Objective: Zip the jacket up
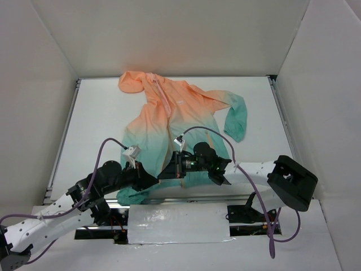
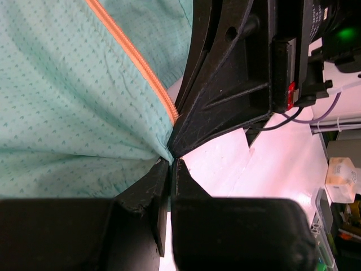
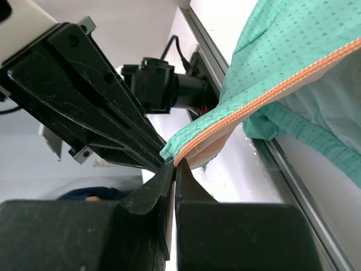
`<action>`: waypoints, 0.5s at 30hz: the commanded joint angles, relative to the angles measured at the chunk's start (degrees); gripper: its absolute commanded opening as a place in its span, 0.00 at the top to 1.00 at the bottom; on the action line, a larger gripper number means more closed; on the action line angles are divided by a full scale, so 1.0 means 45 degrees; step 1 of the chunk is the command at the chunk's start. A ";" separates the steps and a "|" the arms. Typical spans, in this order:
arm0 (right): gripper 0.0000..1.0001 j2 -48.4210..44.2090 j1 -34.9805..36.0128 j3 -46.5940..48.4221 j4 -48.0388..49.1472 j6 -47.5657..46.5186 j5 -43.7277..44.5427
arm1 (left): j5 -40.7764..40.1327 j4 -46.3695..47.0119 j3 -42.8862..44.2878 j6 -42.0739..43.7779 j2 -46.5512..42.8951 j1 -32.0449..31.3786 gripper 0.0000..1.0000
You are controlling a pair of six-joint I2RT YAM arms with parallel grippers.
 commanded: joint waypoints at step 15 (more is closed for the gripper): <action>0.63 -0.0172 -0.0109 -0.0778 0.2970 -0.0771 -0.1634 | 0.0014 0.1639 0.0269 -0.0371 0.0423 -0.0038 1.00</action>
